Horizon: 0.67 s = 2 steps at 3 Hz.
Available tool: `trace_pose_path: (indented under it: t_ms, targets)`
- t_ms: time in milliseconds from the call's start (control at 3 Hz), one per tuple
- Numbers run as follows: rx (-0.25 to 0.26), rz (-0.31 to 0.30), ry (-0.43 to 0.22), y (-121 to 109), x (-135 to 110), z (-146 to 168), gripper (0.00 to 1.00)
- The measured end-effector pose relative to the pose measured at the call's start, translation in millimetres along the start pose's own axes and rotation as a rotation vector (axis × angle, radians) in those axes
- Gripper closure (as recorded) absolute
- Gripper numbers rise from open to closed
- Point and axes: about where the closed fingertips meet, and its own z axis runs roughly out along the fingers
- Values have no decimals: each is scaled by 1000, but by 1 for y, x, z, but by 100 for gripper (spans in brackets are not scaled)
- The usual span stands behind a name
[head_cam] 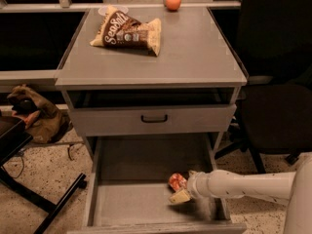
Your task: Pick coke can from middle drawer and place on counter
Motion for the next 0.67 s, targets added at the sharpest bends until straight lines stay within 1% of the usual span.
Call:
trace_pose_path:
  t_ms: [667]
  targets:
    - [0,0,0,0,0,0,65]
